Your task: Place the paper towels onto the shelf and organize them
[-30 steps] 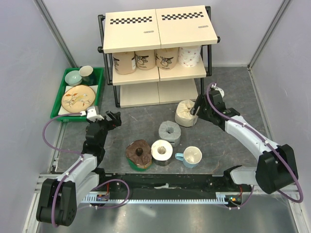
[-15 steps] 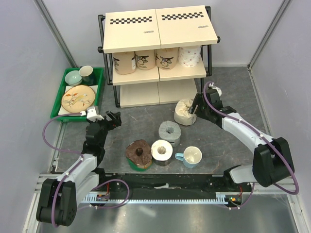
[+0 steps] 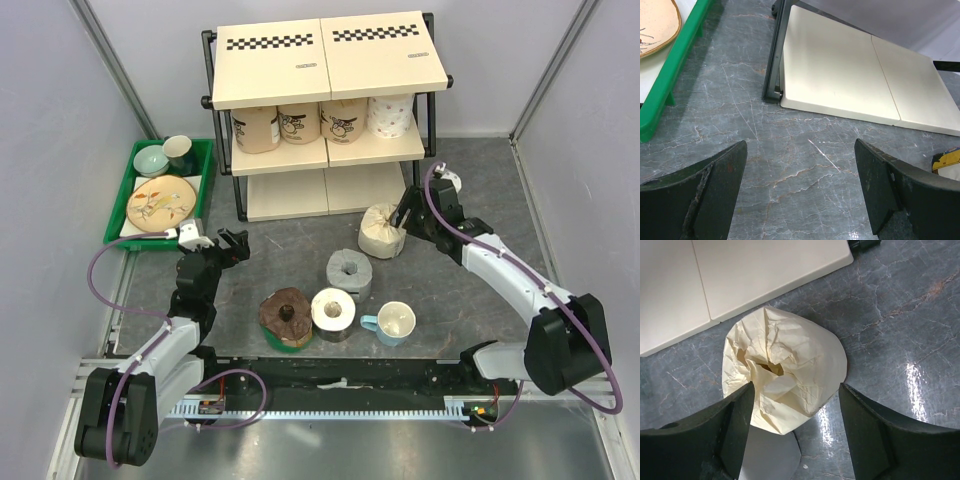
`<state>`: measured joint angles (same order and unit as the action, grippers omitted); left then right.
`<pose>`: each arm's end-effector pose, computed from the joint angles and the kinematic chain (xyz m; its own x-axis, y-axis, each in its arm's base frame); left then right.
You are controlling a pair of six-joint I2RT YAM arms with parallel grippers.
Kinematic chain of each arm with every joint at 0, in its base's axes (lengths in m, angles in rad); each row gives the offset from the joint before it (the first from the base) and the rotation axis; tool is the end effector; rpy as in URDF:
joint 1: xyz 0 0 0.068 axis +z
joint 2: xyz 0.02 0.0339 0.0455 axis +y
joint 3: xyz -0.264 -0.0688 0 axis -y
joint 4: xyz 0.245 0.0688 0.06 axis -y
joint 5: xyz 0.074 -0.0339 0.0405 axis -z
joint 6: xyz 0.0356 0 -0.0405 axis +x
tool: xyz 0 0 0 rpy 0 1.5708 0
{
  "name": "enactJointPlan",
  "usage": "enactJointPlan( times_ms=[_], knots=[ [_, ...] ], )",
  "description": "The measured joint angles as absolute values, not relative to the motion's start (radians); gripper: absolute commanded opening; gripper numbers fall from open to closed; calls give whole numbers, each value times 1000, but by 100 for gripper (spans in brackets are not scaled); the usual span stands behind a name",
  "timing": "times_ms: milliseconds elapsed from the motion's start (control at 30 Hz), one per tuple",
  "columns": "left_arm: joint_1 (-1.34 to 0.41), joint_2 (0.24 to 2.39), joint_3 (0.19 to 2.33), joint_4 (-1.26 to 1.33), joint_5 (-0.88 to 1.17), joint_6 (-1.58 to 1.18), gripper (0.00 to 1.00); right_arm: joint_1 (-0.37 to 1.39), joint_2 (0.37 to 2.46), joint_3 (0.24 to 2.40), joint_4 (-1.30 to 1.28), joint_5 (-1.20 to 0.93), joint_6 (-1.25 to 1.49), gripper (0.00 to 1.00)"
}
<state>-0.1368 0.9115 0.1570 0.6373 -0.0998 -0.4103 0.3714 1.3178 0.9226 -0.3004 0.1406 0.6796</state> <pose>0.1853 -0.0219 0.1853 -0.1213 -0.3840 -0.9154 -0.0117 0.9226 -0.3855 0.2692 0.0995 0.2601 -0.6273 0.4235 -0.6536 0.1738 0.8942 0.4126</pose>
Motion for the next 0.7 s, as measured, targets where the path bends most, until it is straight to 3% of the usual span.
enactJointPlan(
  times_ms=[433, 700],
  knots=[
    [-137, 912, 157, 637, -100, -410, 95, 371, 1408, 951, -291, 140, 677, 74],
    [-137, 912, 157, 637, -100, -410, 95, 377, 1456, 951, -284, 139, 665, 61]
  ],
)
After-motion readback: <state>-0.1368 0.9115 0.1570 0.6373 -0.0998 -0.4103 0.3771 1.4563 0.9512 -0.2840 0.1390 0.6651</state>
